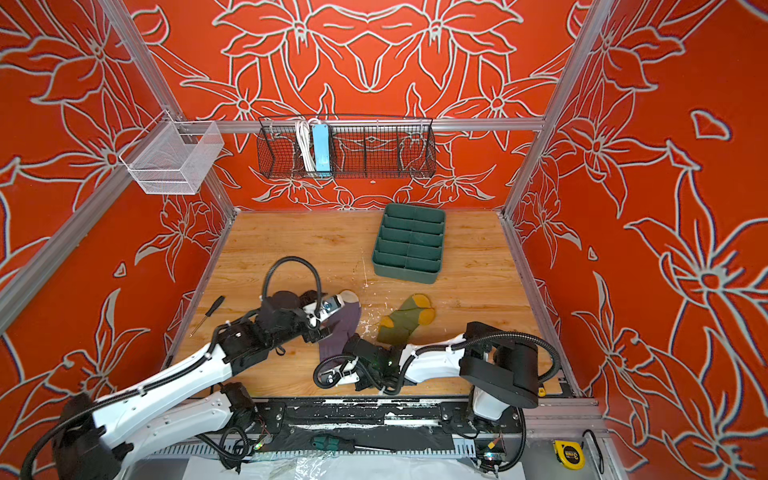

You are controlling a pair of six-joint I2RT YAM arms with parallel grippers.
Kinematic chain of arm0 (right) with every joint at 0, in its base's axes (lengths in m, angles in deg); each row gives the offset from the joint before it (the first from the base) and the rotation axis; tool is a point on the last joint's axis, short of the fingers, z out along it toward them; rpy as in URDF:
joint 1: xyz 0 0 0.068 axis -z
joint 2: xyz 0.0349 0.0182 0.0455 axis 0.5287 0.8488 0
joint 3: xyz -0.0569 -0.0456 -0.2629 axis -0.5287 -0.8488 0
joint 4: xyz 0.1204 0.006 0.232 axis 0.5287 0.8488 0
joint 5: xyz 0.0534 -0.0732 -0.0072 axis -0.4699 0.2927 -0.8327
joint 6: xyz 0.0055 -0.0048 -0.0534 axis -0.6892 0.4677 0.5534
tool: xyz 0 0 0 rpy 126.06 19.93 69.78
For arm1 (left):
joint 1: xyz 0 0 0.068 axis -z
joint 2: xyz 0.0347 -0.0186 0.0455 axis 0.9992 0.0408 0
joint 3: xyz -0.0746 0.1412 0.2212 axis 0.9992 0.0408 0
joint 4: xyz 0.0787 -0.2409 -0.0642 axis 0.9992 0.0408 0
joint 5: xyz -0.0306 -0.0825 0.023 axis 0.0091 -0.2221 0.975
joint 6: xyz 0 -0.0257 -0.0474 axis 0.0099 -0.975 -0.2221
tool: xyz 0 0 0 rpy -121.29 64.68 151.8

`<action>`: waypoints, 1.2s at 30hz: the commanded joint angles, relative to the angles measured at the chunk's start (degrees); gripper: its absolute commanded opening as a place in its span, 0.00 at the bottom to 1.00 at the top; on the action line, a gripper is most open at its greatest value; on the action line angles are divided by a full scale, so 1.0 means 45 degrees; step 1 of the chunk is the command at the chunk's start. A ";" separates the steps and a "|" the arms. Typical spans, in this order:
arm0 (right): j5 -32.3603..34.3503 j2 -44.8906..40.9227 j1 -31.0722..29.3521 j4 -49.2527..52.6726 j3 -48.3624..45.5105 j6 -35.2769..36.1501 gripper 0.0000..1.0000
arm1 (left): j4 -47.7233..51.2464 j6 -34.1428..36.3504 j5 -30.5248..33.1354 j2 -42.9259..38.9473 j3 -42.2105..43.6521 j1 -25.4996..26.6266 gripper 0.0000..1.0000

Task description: Roll the socks

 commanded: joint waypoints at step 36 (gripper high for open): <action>-0.6858 0.4662 0.4175 0.7696 0.5099 -0.0278 0.00 | 0.1571 0.5843 0.1512 0.0649 0.2774 0.4415 0.58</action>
